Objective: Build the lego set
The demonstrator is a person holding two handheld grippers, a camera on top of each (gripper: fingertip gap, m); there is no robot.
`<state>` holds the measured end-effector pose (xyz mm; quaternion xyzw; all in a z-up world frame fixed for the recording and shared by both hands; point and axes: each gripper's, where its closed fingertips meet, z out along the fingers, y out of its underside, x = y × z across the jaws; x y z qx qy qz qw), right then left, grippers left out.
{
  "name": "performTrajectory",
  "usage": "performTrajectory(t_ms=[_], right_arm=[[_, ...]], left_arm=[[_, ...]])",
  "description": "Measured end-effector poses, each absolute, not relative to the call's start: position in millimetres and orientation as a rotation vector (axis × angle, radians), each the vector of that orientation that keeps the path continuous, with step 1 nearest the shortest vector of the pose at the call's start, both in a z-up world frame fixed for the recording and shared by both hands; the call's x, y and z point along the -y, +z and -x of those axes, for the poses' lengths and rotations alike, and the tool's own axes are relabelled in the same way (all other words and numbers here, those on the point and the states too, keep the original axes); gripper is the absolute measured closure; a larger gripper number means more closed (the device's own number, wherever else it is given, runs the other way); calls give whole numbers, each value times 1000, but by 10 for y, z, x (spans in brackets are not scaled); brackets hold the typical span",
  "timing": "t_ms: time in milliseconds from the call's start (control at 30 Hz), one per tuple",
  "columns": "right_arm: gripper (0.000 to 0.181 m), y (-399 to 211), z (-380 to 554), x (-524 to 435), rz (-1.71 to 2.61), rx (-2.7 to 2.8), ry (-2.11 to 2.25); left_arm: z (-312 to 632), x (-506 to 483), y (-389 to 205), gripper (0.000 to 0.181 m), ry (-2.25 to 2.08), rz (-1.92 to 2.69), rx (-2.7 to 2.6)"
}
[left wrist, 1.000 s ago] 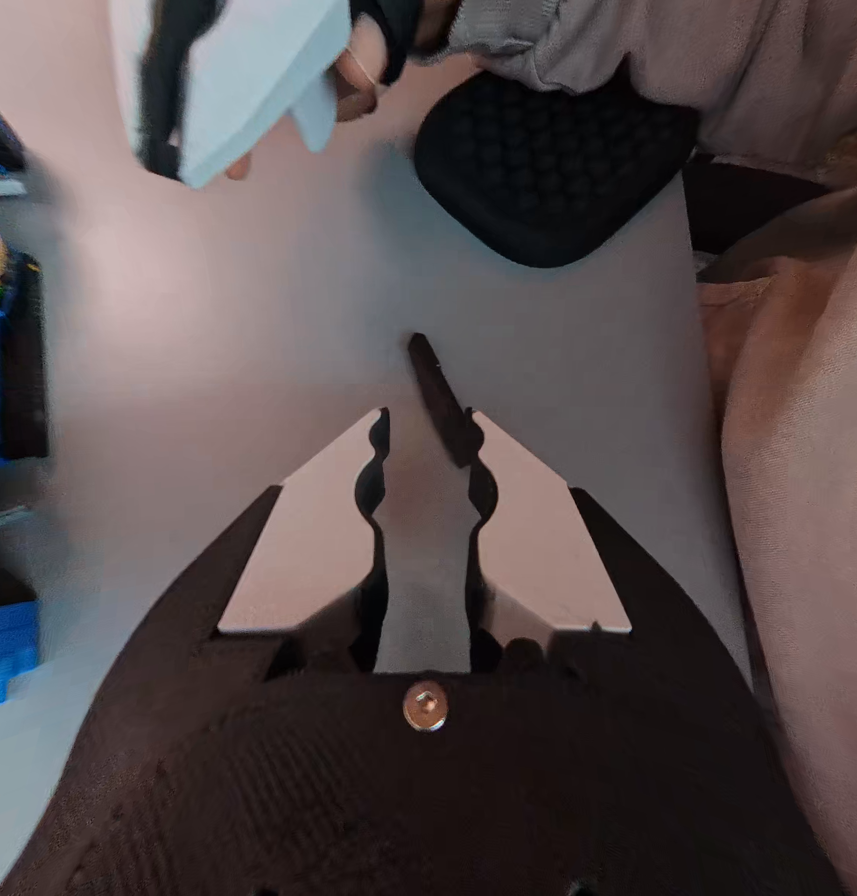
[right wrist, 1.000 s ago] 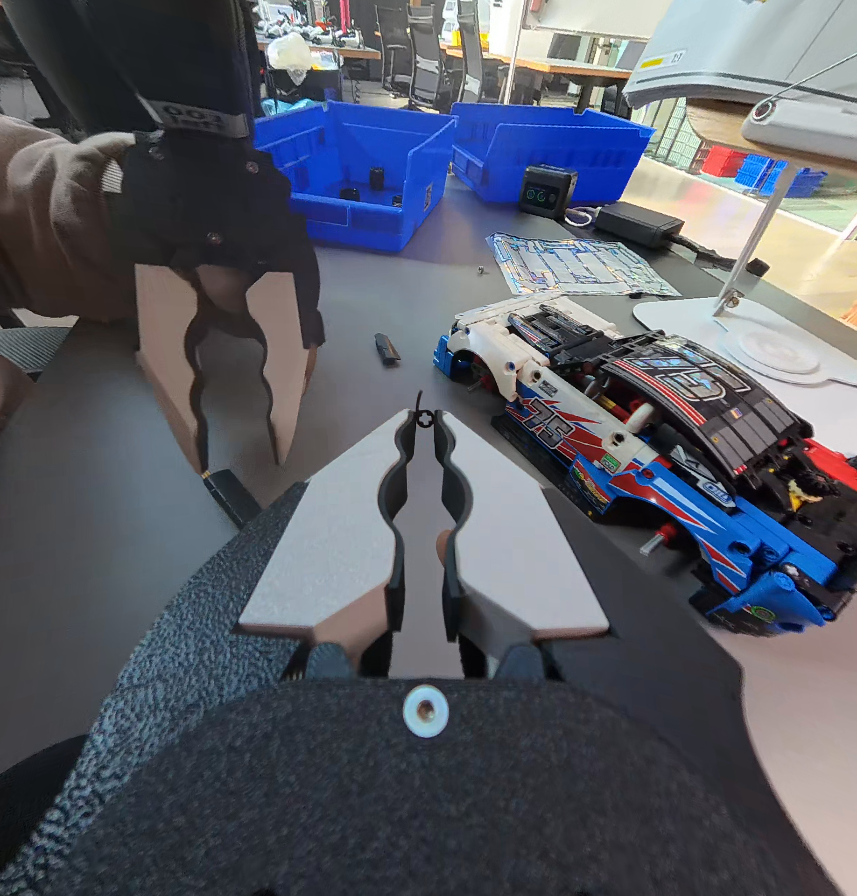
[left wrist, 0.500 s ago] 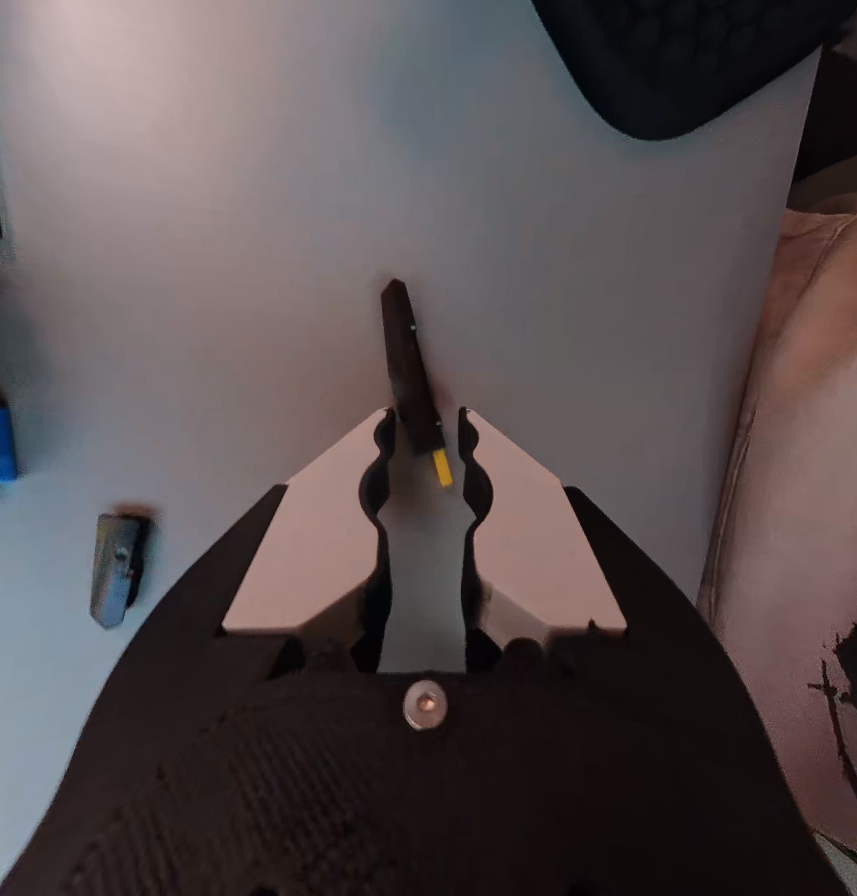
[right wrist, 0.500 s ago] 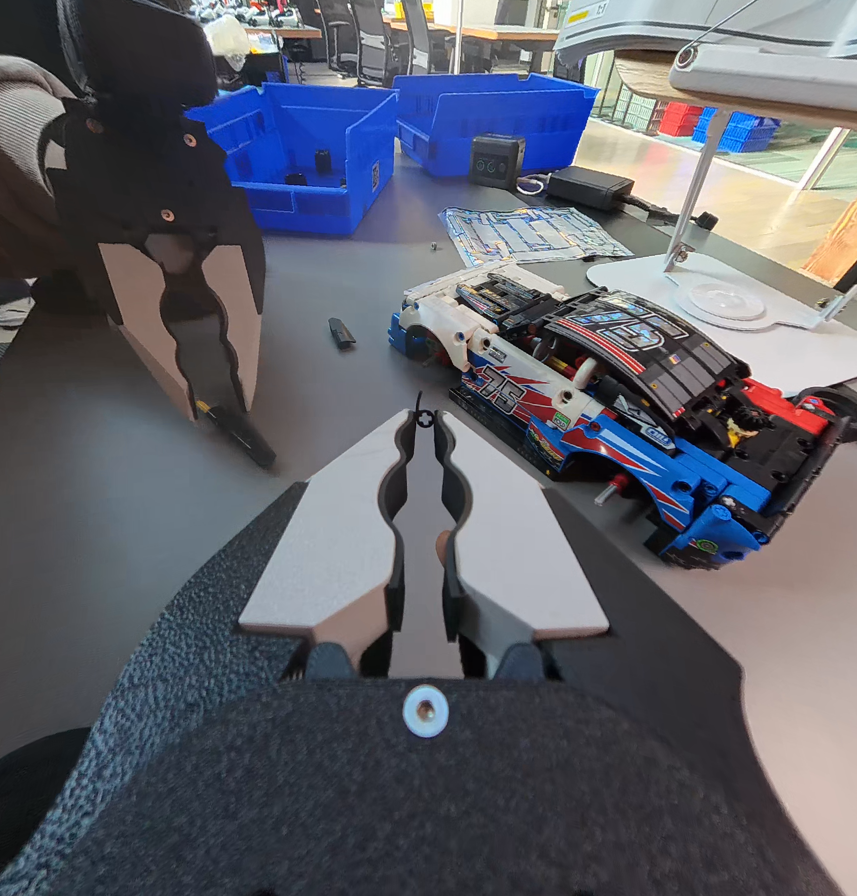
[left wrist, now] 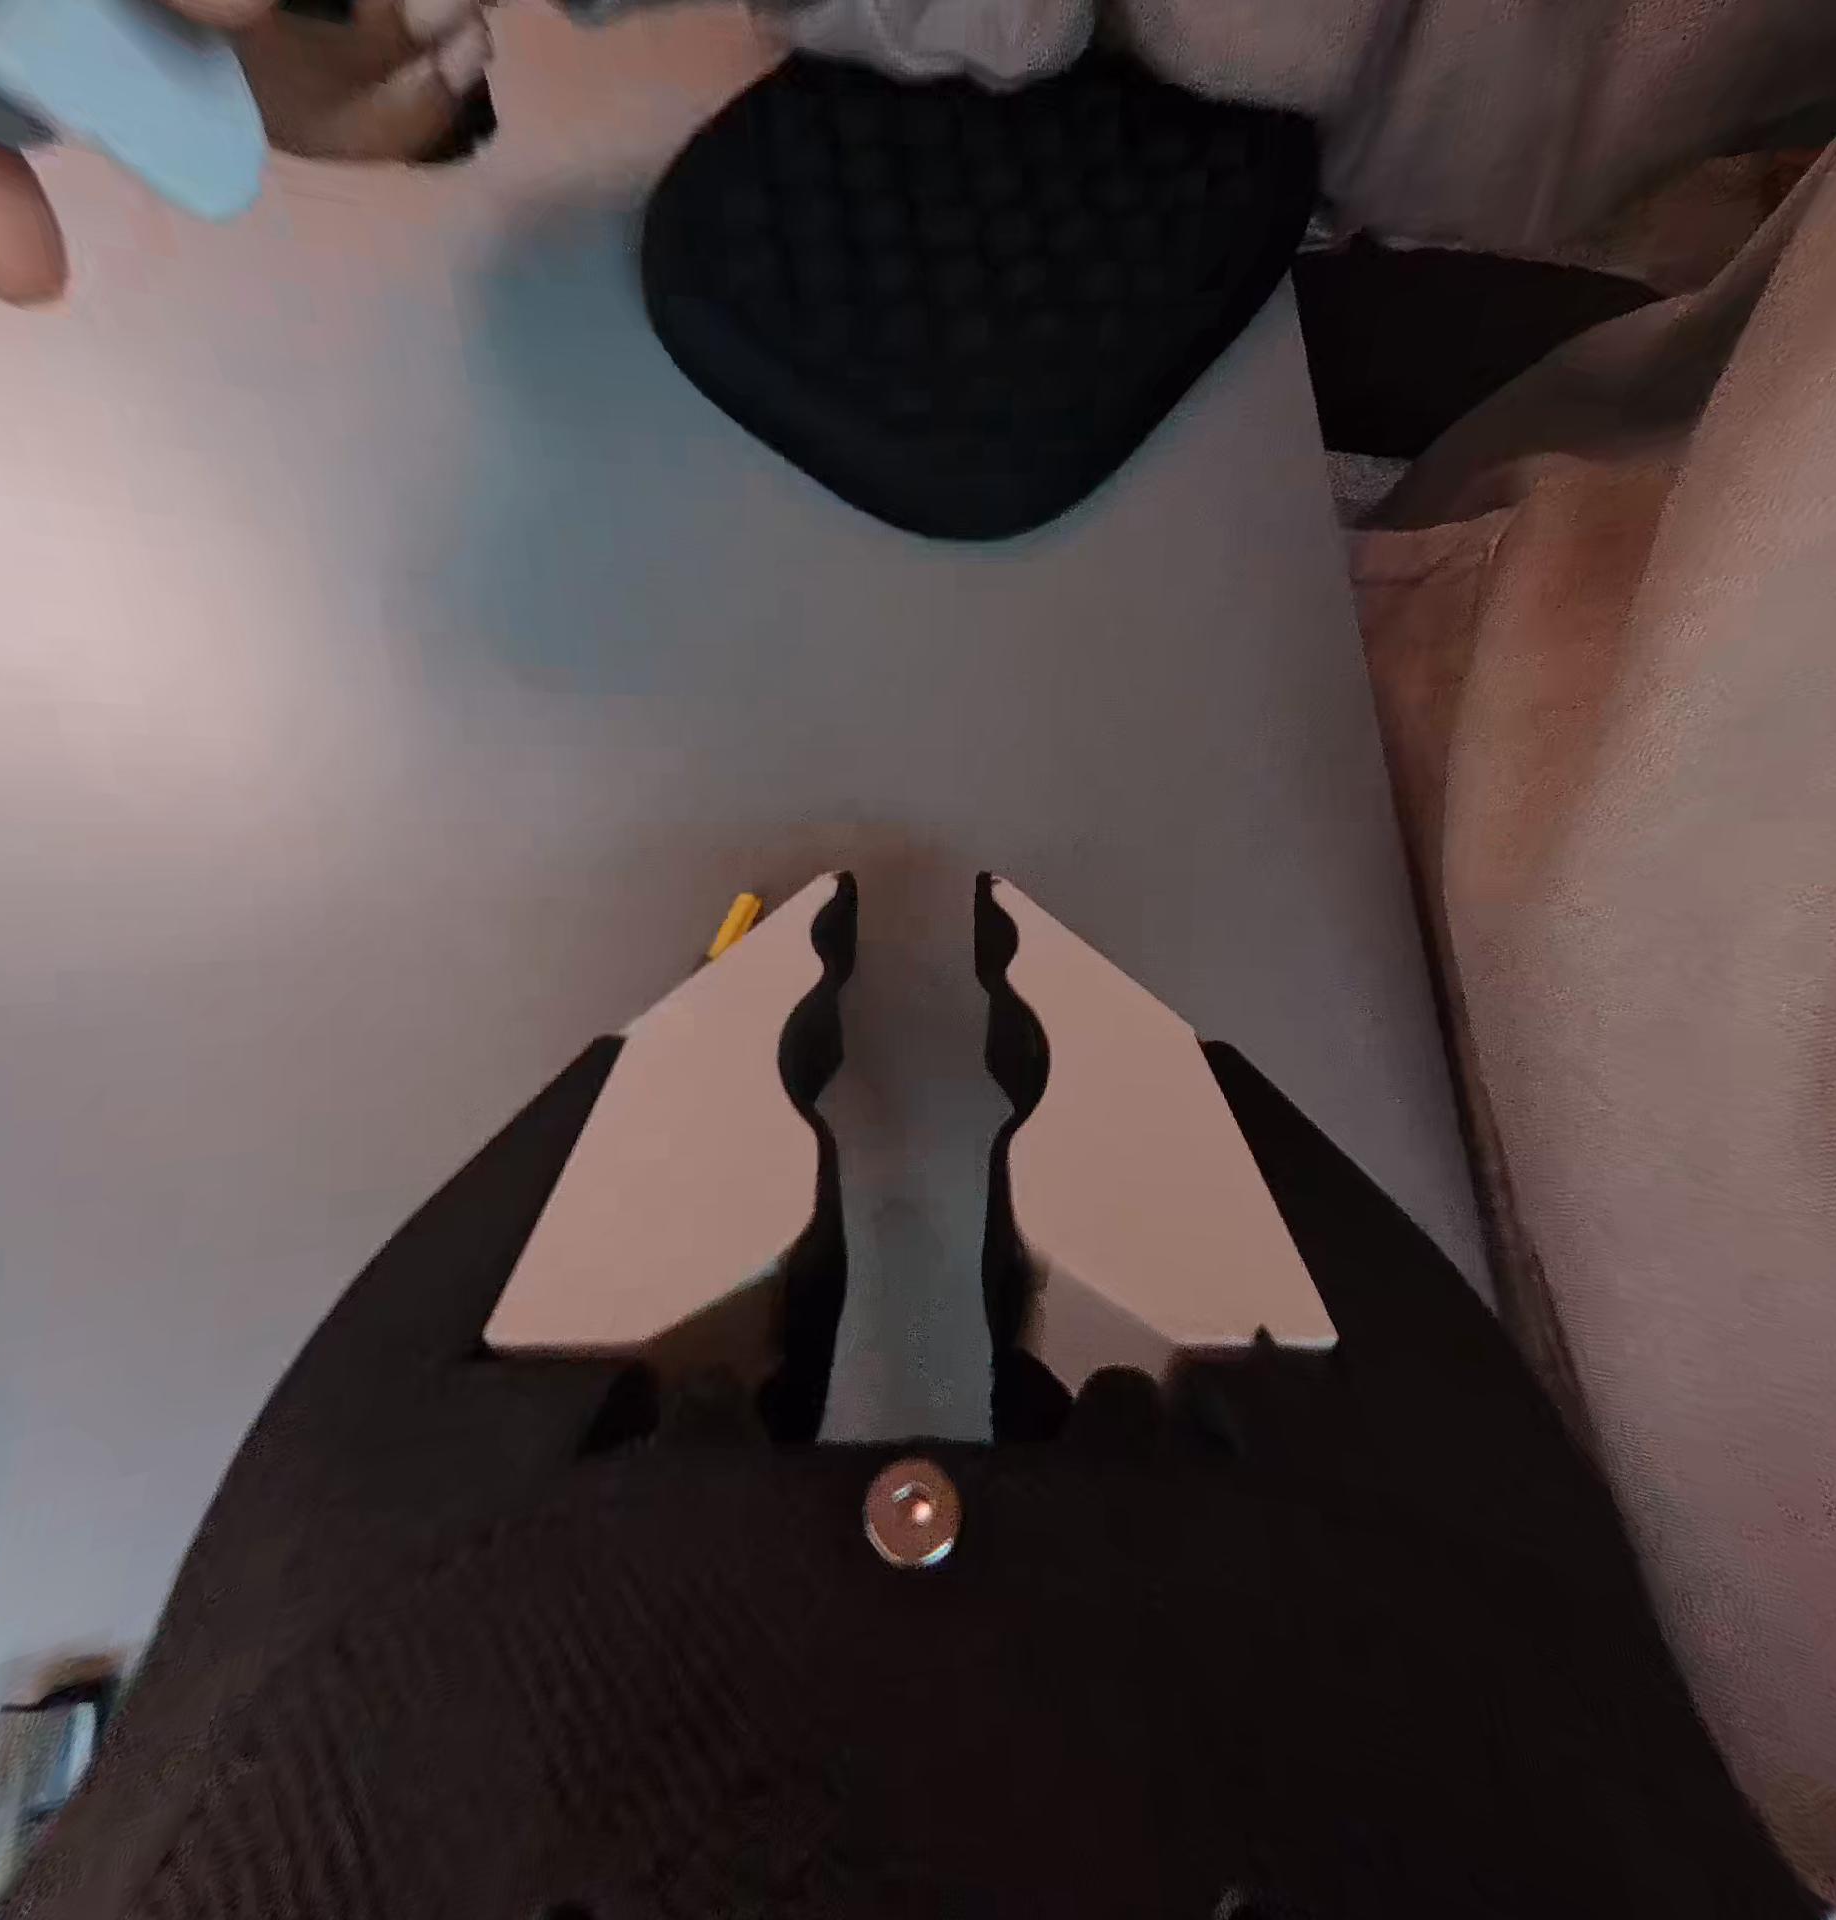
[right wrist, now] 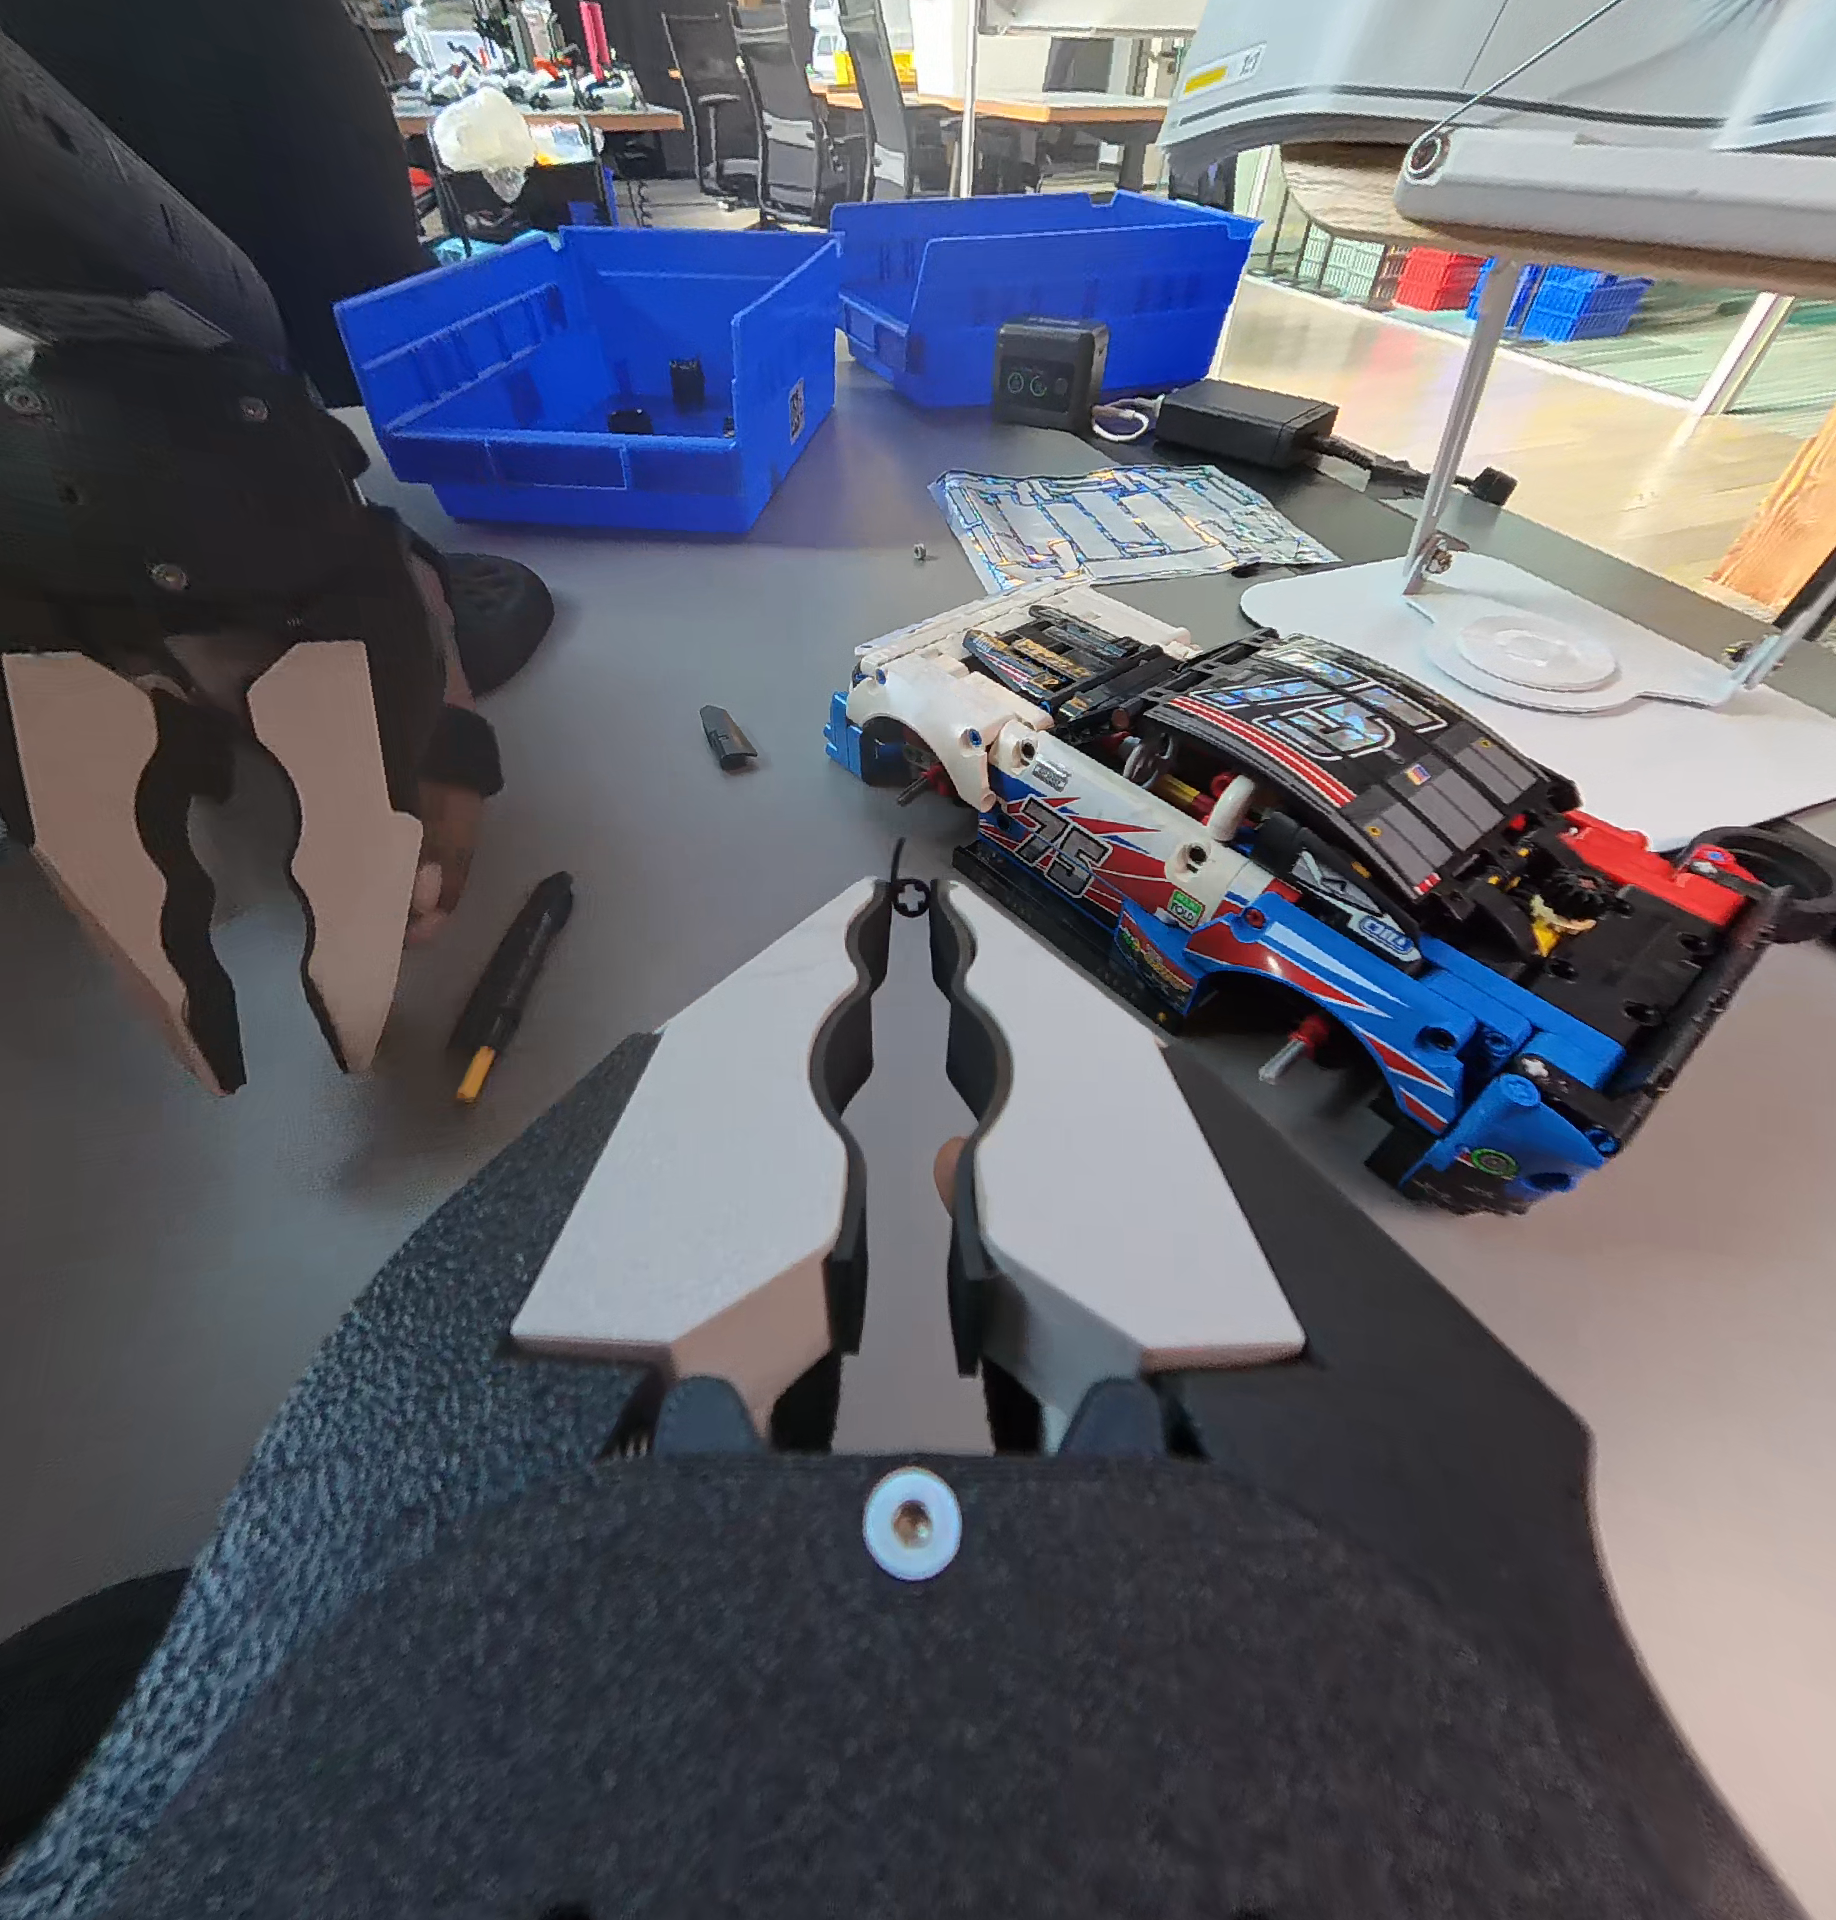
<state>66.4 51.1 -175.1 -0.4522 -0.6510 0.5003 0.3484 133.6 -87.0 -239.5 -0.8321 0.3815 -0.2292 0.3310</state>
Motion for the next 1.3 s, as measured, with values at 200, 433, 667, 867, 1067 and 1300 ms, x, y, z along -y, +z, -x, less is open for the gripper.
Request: performTrajectory(t_ms=[200, 433, 667, 867, 1067, 1300], right_arm=[[177, -1763, -686, -622, 1208, 1659, 1305], [176, -1707, -716, -511, 1142, 1676, 1361], [177, -1743, -744, -378, 1124, 1718, 1441], [178, -1807, -747, -333, 1153, 1746, 1492], [177, -1752, -742, -259, 1186, 1712, 1610], [177, -1449, -824, -247, 1138, 1558, 1916]], left_arm=[[-798, 654, -2409, 152, -442, 2320, -1081], [-743, 643, -2596, 159, -389, 2346, -1124], [-692, 582, -2587, 168, -416, 2322, -939], [-545, 465, -2525, 168, -371, 2243, -801], [-491, 228, -2314, 168, -106, 2028, -799], [-811, 212, -1902, 168, -420, 1895, -665]])
